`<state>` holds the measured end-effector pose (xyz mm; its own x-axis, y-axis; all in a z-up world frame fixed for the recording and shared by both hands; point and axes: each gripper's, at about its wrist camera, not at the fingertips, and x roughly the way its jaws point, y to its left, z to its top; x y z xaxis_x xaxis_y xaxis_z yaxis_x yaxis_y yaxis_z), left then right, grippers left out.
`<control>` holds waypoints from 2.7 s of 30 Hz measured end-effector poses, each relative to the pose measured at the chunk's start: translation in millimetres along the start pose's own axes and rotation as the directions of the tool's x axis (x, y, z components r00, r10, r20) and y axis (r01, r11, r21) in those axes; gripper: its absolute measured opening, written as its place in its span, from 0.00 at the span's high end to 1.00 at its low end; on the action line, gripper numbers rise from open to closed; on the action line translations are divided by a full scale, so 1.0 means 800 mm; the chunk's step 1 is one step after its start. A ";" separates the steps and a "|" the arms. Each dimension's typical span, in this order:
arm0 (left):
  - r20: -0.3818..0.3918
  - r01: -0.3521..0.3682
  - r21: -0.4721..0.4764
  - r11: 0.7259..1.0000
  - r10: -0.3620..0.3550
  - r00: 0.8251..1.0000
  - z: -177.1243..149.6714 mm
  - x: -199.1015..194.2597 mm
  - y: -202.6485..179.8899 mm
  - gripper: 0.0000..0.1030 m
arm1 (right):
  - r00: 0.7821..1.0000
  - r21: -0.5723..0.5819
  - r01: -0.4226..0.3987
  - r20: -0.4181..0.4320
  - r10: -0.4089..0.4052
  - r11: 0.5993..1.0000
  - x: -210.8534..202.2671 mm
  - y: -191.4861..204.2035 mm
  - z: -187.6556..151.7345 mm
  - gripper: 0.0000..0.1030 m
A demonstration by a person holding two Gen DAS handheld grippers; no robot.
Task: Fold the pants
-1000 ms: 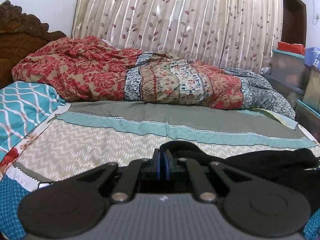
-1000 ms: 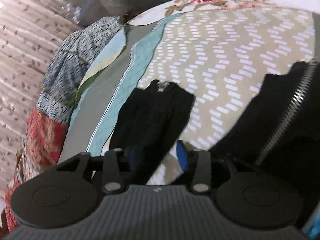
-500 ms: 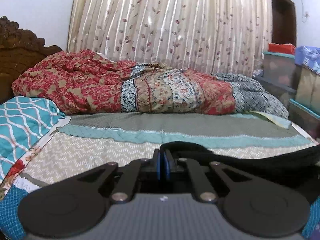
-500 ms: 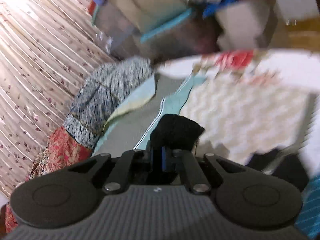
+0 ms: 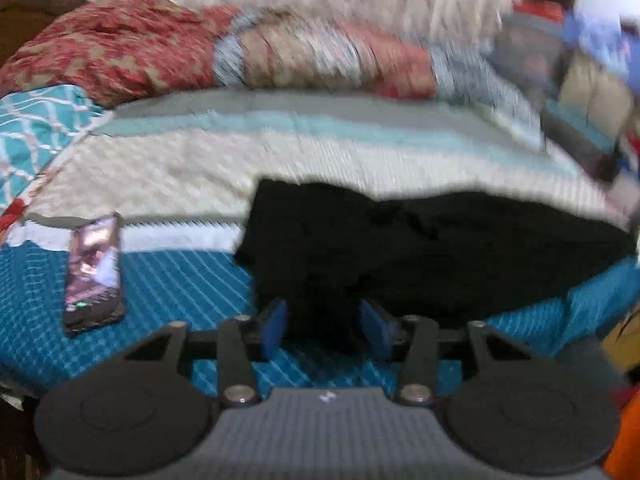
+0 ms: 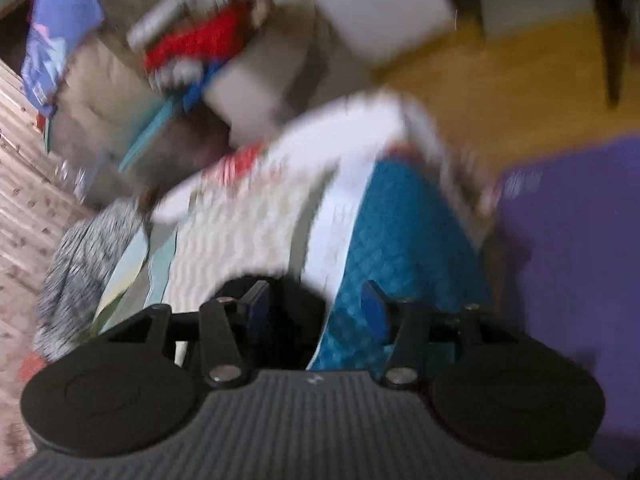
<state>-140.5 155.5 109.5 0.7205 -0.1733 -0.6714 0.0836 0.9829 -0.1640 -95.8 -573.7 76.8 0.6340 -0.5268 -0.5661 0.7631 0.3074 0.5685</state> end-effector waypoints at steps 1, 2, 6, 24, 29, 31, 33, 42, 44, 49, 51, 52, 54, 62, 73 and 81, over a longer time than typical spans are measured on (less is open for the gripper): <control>0.029 0.007 -0.042 0.999 -0.006 1.000 0.007 -0.010 0.013 0.56 | 0.999 -0.028 -0.031 0.007 0.031 0.999 -0.007 0.009 -0.005 0.48; 0.060 0.012 -0.085 0.996 -0.007 0.998 0.015 -0.017 0.025 0.55 | 0.997 -0.066 -0.072 -0.002 0.072 0.995 -0.014 0.019 -0.010 0.48; 0.118 0.007 -0.243 0.970 0.023 0.993 0.062 -0.003 0.069 0.51 | 0.919 -0.258 -0.365 -0.251 0.303 0.895 -0.027 0.099 -0.078 0.48; 0.103 0.315 -0.154 0.936 -0.302 0.948 0.206 0.146 0.026 0.98 | 0.365 -0.389 -0.853 -0.921 0.135 -0.348 -0.275 0.283 -0.528 0.89; 0.185 0.254 -0.115 0.960 -0.231 0.955 0.218 0.109 0.036 0.88 | 0.374 -0.434 -0.882 -0.882 0.289 -0.182 -0.259 0.323 -0.467 0.89; 0.174 0.277 -0.160 0.948 -0.249 0.953 0.195 0.100 0.047 0.64 | 0.383 -0.434 -0.891 -0.876 0.293 -0.134 -0.246 0.331 -0.463 0.89; 0.165 0.280 -0.181 0.943 -0.252 0.954 0.169 0.089 0.052 0.53 | 0.391 -0.431 -0.898 -0.875 0.287 -0.092 -0.235 0.337 -0.462 0.89; 0.121 0.498 -0.134 0.857 -0.484 0.866 0.092 0.048 0.035 0.64 | 0.463 -0.482 -0.876 -0.820 0.337 0.031 -0.214 0.387 -0.444 0.89; 0.078 0.543 -0.105 0.833 -0.537 0.840 0.087 0.061 0.019 0.75 | 0.461 -0.478 -0.877 -0.809 0.366 0.049 -0.217 0.401 -0.435 0.89; -0.039 0.418 -0.022 0.908 -0.419 0.907 0.105 0.152 -0.024 0.93 | 0.363 -0.394 -0.918 -0.803 0.472 0.037 -0.252 0.414 -0.403 0.89; 0.030 0.288 -0.034 0.957 -0.287 0.957 0.123 0.184 -0.019 0.93 | 0.311 -0.349 -0.937 -0.812 0.494 0.017 -0.266 0.404 -0.388 0.89; 0.075 0.254 -0.066 0.965 -0.249 0.966 0.131 0.195 -0.008 0.93 | 0.291 -0.332 -0.943 -0.818 0.497 0.005 -0.274 0.398 -0.383 0.89; 0.135 0.217 -0.186 0.958 -0.194 0.972 0.138 0.207 0.022 0.93 | 0.261 -0.302 -0.953 -0.835 0.484 -0.008 -0.281 0.382 -0.384 0.89; 0.040 0.186 -0.319 0.929 -0.183 0.982 0.064 0.188 0.084 0.89 | 0.123 -0.136 -0.985 -0.985 0.124 -0.107 -0.275 0.311 -0.503 0.91; 0.026 0.173 -0.481 0.860 -0.183 0.983 -0.003 0.099 0.139 0.19 | 0.148 -0.158 -0.976 -0.986 0.074 -0.152 -0.267 0.341 -0.516 0.74; 0.031 0.262 -0.508 0.820 -0.287 0.958 0.020 0.143 0.115 0.05 | 0.169 -0.173 -0.980 -0.984 0.050 -0.095 -0.257 0.353 -0.600 0.76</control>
<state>-39.1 227.1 29.1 0.6873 -0.4458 -0.5735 -0.0925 0.7294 -0.6778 49.6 1.6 67.2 0.2690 0.7062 -0.6549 -0.6719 0.6248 0.3977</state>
